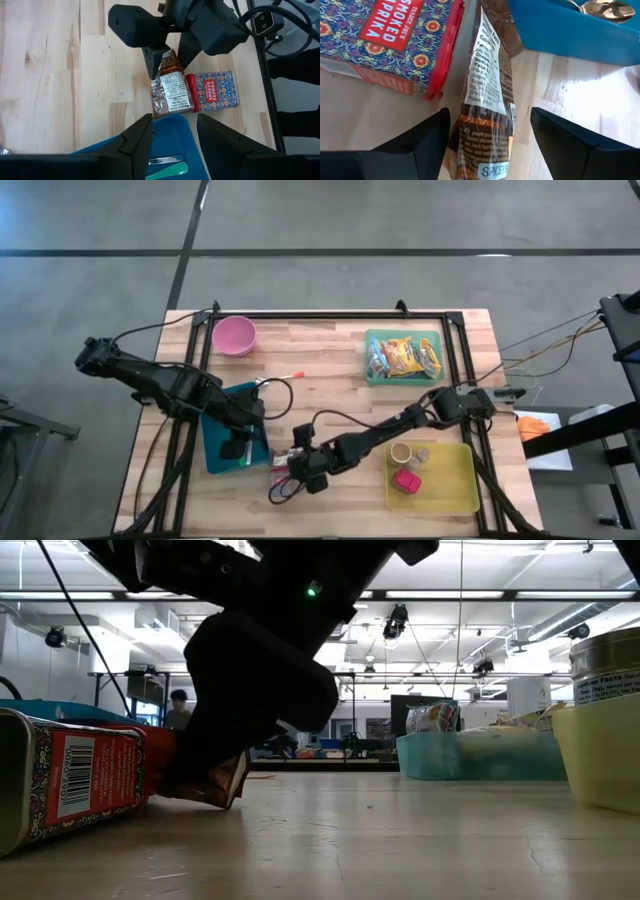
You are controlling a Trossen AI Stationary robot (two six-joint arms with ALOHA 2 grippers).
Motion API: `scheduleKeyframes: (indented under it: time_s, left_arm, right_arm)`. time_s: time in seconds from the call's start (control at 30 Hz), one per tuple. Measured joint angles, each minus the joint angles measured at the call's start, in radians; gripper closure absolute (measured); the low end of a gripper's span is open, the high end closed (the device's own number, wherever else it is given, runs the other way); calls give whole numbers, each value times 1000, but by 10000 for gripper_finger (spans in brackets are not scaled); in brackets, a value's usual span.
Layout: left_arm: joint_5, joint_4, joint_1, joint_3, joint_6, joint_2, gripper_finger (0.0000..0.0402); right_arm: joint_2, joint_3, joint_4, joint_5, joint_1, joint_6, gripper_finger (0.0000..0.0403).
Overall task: Pick & Place Food Item
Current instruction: Put the orange spice pack into the yellow bin
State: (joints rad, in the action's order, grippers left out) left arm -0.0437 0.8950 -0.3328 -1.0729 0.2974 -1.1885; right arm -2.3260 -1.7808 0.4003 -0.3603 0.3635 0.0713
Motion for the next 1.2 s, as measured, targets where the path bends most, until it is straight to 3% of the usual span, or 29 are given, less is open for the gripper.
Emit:
scheduleKeyframes:
  time_s: [0.37,0.97,1.2]
  left_arm:
    - [8,0,0,0,16,0,237]
    - [10,0,0,0,44,0,237]
    - [10,2,0,0,52,5,237]
  right_arm:
    - [0,8,-16,25,-18,24,139]
    - [-2,16,-9,29,-31,-74,374]
    - [-1,-4,54,14,-30,-178,376]
